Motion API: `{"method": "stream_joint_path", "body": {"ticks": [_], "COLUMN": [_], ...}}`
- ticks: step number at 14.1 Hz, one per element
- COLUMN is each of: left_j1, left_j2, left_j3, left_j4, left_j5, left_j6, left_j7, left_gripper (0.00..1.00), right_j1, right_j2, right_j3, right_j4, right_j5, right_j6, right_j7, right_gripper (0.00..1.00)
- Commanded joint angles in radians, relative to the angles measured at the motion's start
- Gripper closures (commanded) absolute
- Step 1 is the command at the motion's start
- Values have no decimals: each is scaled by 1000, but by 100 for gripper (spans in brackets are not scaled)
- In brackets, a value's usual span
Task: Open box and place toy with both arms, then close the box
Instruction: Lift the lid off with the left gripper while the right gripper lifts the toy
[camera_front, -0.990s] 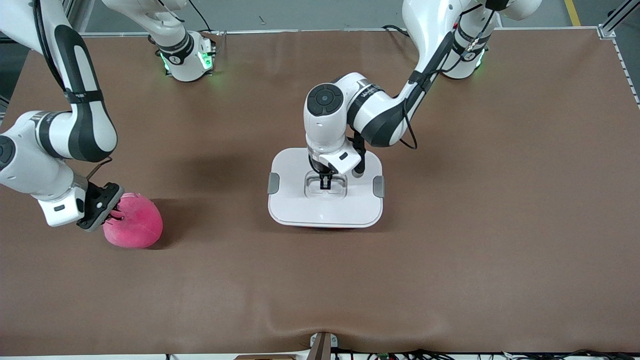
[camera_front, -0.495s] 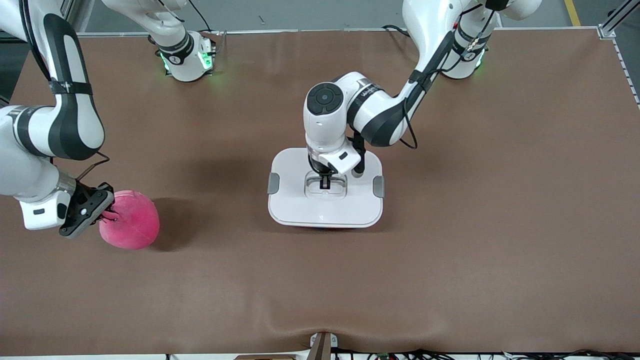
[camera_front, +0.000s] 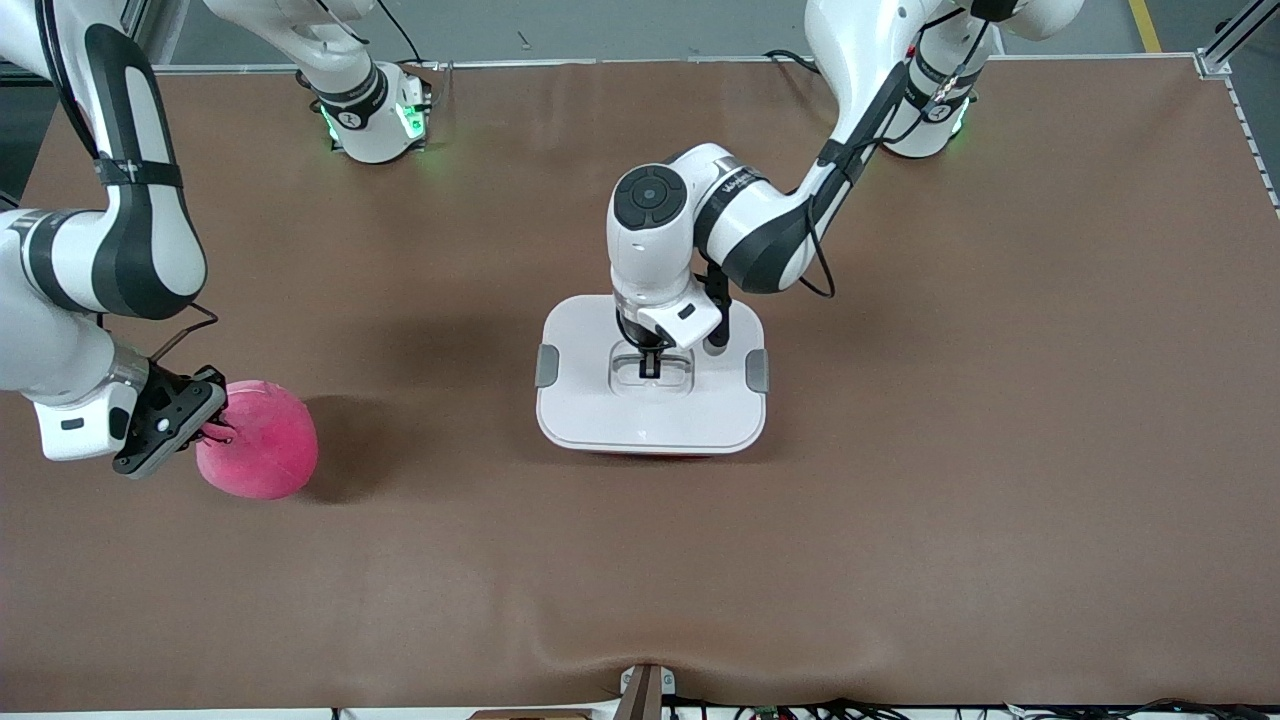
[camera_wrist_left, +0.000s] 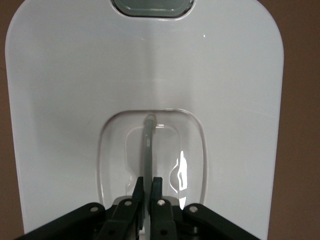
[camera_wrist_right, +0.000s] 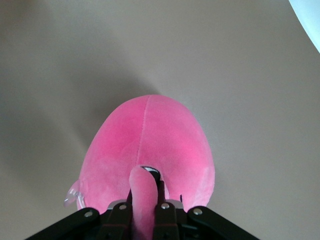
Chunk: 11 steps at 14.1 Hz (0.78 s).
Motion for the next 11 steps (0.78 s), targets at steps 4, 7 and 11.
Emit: {"method": "stream_joint_path", "body": {"ticks": [4,7,11], "left_j1": [-8,-8,-4], "left_j2": [-15,-15,-32], "left_j3": [6,6,6], "left_j4": [-4,-3,-4], "left_j5": [20,20,20], "left_j6": [-1,-1,-3], "left_j7": [-9,-8,-9], "left_gripper": [100,100,100], "right_j1": [2,5,18], "right_j2": [-11,-11,-14], "right_j3": [1,2,2], "right_j4": [80,98,103], "right_j5": [8,8,8], "right_j6": [-114,-153,-192], "right_j7": [15,56,112], "right_gripper": [100,100,100]}}
